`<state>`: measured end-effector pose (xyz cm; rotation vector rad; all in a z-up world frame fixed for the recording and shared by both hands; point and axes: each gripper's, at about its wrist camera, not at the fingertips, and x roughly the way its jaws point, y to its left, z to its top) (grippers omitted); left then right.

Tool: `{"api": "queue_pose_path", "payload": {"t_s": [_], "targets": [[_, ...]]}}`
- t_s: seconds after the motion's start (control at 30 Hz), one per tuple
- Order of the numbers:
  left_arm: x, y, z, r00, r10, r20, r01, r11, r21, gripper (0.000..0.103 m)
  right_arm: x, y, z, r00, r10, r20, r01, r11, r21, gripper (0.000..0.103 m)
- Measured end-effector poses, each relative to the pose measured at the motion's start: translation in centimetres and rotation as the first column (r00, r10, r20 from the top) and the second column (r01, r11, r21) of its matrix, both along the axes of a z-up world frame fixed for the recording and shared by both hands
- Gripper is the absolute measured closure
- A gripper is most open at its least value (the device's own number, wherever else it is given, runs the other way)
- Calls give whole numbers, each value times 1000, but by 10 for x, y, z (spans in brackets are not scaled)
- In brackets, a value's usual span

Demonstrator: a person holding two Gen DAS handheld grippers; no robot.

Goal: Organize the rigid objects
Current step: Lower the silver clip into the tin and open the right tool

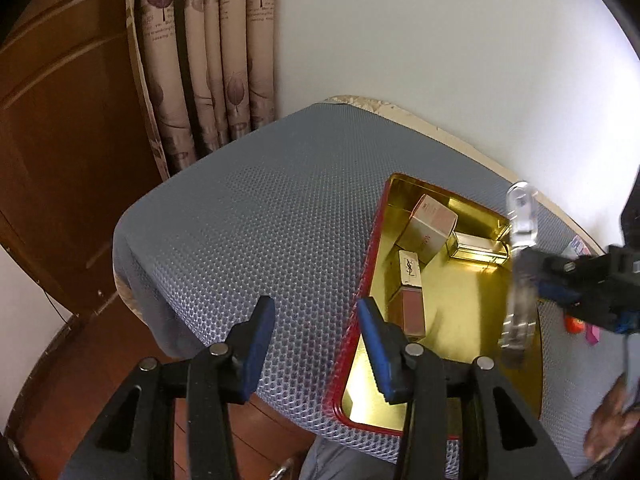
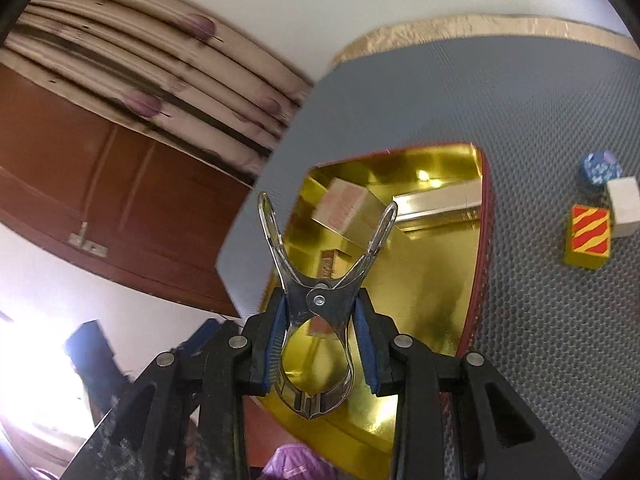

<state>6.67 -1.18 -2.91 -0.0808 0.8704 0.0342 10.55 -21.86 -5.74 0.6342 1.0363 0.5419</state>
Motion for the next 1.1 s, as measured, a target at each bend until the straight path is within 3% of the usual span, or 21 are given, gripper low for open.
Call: {"api": "queue_pose_path", "payload": {"t_s": [0.17,0.67,0.77,0.83,1.0,1.1], "targets": [[1,0,-1,1000,-18,-12,18,1000,-12,59,14,16,-17,999,3,-51,-6,998,-58,72],[6,-11,-9,997,-63,-46,65,998,24,57,31,39,-29,998,-10,-58,-4,971,-239,69],[7,-12,-11,996,-71,-54,73,997,35,57,29,39,-23,1000,-19,-17,14,967,-256,62],[7,-13,-11,996,-75,-55,77,996,43,56,23,36,-15,999,-30,21,35,963,-266,50],[7,-16,-12,994,-88,-57,92,994,65,54,-1,18,10,987,-73,142,100,976,-193,47],[6,-19,-13,993,-100,-62,105,991,80,54,-33,-3,21,967,-129,219,175,962,-208,30]]}}
